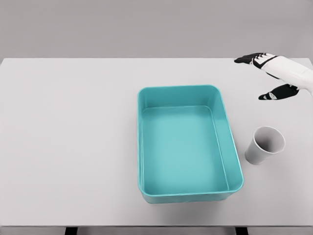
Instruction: Put the paper cup into the basket with your right arm
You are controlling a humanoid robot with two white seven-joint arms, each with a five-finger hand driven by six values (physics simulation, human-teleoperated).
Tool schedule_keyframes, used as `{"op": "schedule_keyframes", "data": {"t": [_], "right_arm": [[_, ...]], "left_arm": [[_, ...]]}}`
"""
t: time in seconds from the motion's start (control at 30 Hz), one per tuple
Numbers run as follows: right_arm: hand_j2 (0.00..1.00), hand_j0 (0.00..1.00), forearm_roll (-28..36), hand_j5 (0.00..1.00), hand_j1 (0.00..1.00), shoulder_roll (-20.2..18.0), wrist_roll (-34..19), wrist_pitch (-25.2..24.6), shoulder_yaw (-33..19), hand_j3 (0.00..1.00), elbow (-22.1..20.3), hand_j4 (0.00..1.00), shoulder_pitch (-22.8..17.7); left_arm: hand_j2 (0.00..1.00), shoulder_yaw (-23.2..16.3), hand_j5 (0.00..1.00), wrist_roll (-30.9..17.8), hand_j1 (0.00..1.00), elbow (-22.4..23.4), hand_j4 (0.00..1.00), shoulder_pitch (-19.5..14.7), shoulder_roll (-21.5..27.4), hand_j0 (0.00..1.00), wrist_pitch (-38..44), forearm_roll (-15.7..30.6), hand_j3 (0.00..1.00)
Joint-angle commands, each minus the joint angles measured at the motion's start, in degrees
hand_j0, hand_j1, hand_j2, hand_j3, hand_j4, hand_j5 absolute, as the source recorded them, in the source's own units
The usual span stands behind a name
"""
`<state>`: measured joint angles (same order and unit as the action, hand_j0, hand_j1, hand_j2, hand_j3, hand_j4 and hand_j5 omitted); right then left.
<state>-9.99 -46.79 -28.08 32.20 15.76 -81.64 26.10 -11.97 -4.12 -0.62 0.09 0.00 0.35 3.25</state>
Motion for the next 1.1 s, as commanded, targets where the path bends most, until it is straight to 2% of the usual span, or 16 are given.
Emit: {"op": "schedule_keyframes", "data": {"t": [0.0, 0.1, 0.2, 0.23, 0.27, 0.3, 0.4, 0.47, 0.57, 0.7, 0.8, 1.07], "right_arm": [[1.0, 1.0, 0.4, 1.0, 1.0, -0.2, 0.1, 0.7, 0.1, 1.0, 0.2, 1.0, 0.0], [1.0, 1.0, 0.4, 1.0, 1.0, -0.9, -0.1, 2.8, -0.3, 1.0, 0.1, 1.0, 0.9], [1.0, 1.0, 1.4, 1.0, 1.0, -7.6, 0.4, 2.8, -0.4, 1.0, 0.6, 1.0, -0.2], [1.0, 1.0, 8.7, 1.0, 1.0, -11.5, 0.5, 2.8, -0.1, 1.0, 2.1, 1.0, -1.8], [1.0, 1.0, 18.8, 1.0, 1.0, -13.3, 0.4, 2.8, 0.0, 1.0, 3.3, 1.0, -4.1], [1.0, 1.0, 25.1, 1.0, 1.0, -14.3, 0.4, 2.8, 0.0, 1.0, 3.9, 1.0, -6.3], [1.0, 1.0, 36.8, 1.0, 1.0, -19.3, 0.4, 2.8, 0.0, 1.0, 5.3, 1.0, -12.4], [1.0, 1.0, 41.4, 1.0, 1.0, -22.6, 0.4, 2.8, 0.1, 1.0, 5.3, 1.0, -15.1], [1.0, 1.0, 46.6, 1.0, 1.0, -22.6, 0.5, 2.8, 0.1, 1.0, 4.6, 1.0, -20.6], [1.0, 1.0, 47.1, 1.0, 1.0, -22.4, 0.8, 2.8, 0.1, 1.0, 4.1, 1.0, -26.5], [1.0, 1.0, 46.8, 1.0, 1.0, -22.0, 4.5, 2.8, 0.2, 1.0, 3.8, 1.0, -30.1], [1.0, 1.0, 46.5, 1.0, 1.0, -19.4, 5.5, 2.8, 0.5, 1.0, 2.4, 1.0, -32.6]], "left_arm": [[1.0, 0.0, 1.0, 0.0, 1.0, 0.0, 1.0, 0.0, 0.0, 1.0, 0.0, 0.0, 1.0], [1.0, 0.0, 1.0, 0.0, 1.0, 0.0, 1.0, 0.0, 0.0, 1.0, 0.0, 0.0, 1.0], [1.0, 0.0, 1.0, 0.0, 1.0, 0.0, 1.0, 0.0, 0.0, 1.0, 0.0, 0.0, 1.0], [1.0, 0.0, 1.0, 0.0, 1.0, 0.0, 1.0, 0.0, 0.0, 1.0, 0.0, 0.0, 1.0], [1.0, 0.0, 1.0, 0.0, 1.0, 0.0, 1.0, 0.0, 0.0, 1.0, 0.0, 0.0, 1.0], [1.0, 0.0, 1.0, 0.0, 1.0, 0.0, 1.0, 0.0, 0.0, 1.0, 0.0, 0.0, 1.0], [1.0, 0.0, 1.0, 0.0, 1.0, 0.0, 1.0, 0.0, 0.0, 1.0, 0.0, 0.0, 1.0], [1.0, -0.1, 1.0, 0.0, 1.0, 0.0, 1.0, 0.0, 0.0, 1.0, 0.0, 0.0, 1.0], [1.0, -0.1, 1.0, 0.0, 1.0, 0.0, 1.0, 0.0, 0.0, 1.0, 0.0, 0.0, 1.0], [1.0, -0.1, 1.0, 0.0, 1.0, 0.0, 1.0, 0.0, 0.0, 1.0, 0.0, 0.0, 1.0], [1.0, -0.1, 1.0, 0.0, 1.0, 0.0, 1.0, 0.0, 0.0, 1.0, 0.0, 0.0, 1.0], [1.0, -0.1, 1.0, 0.0, 1.0, 0.0, 1.0, 0.0, 0.0, 1.0, 0.0, 0.0, 1.0]]}}
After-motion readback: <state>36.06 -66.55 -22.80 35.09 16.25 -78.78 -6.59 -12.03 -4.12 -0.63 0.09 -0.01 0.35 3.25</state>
